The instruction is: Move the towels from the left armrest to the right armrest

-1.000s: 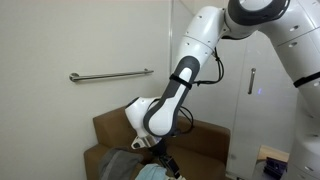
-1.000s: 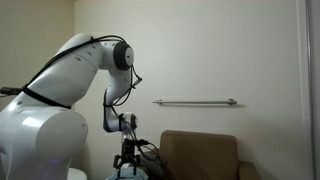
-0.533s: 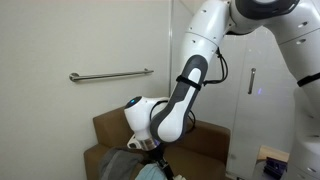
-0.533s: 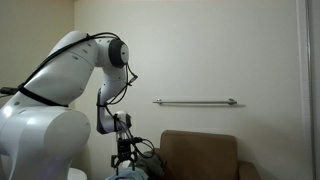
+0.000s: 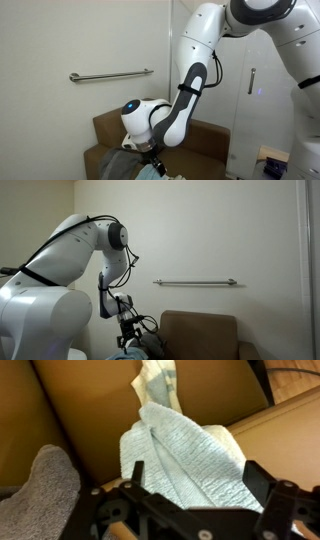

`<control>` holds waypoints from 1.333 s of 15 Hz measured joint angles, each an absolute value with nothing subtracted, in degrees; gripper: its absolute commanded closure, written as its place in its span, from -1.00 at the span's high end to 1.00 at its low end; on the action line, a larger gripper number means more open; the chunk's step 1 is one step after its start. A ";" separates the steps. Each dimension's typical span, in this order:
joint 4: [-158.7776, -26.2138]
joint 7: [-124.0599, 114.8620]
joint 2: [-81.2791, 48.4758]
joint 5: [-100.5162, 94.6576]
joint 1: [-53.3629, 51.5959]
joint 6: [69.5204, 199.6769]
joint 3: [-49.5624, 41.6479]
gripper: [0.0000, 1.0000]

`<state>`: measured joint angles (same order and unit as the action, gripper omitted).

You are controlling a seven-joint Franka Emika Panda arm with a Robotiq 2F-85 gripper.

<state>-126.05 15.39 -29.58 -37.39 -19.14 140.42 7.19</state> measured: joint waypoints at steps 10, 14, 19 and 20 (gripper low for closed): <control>-111.98 34.87 -43.61 -39.57 -13.47 139.45 11.54 -0.03; -111.43 36.79 -43.36 -38.43 -12.95 136.04 13.12 -0.54; -111.70 36.45 -41.81 -36.56 -14.85 128.51 15.26 -0.97; -112.02 35.74 -41.14 -35.33 -15.28 127.40 15.62 -0.94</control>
